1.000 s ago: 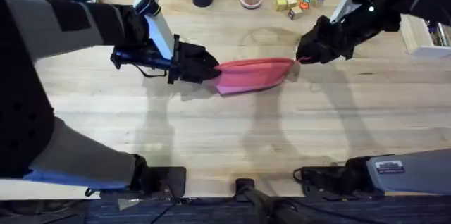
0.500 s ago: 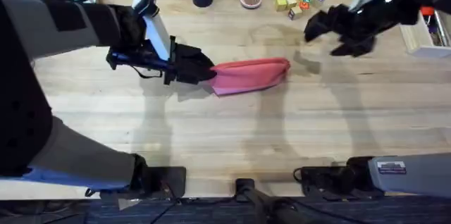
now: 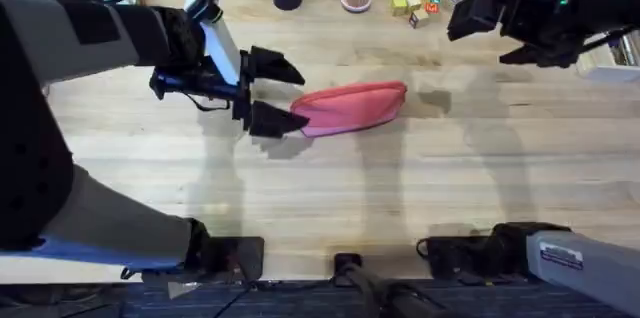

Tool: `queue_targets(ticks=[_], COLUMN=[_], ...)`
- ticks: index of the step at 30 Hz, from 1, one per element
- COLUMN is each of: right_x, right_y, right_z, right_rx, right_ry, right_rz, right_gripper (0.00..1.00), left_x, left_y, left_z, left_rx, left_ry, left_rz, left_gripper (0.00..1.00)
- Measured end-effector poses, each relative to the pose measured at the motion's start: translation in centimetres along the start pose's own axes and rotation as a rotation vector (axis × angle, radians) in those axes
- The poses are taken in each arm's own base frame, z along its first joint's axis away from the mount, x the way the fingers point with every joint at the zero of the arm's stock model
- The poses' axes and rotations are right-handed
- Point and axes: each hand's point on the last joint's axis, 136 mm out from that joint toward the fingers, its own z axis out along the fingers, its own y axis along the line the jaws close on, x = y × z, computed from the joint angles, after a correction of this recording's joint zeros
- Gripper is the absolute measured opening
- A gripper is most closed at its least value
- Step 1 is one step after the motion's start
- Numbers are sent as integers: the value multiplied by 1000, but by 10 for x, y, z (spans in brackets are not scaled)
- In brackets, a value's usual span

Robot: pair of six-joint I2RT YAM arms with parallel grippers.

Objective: Unzip the bag, pick up the pens from the table one at a time and place them inside, then zip the bag closed.

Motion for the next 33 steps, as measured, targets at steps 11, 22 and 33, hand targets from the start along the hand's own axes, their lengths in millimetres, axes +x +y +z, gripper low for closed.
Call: queue_targets(ticks=[11, 22, 33], right_x=[-5, 16, 17], right_y=[5, -1, -1], right_z=[-38, -50, -58], right_rx=[-32, -16, -20], right_ry=[-109, -65, -83], right_rz=[-123, -179, -189], right_gripper=[997, 997, 997], left_x=[5, -39, -87], left_y=[-4, 18, 22], left_z=[-1, -54, -128], left_rx=[8, -226, -717], left_ry=[45, 369, 464], left_rz=[-43, -60, -449], left_gripper=[995, 995, 996])
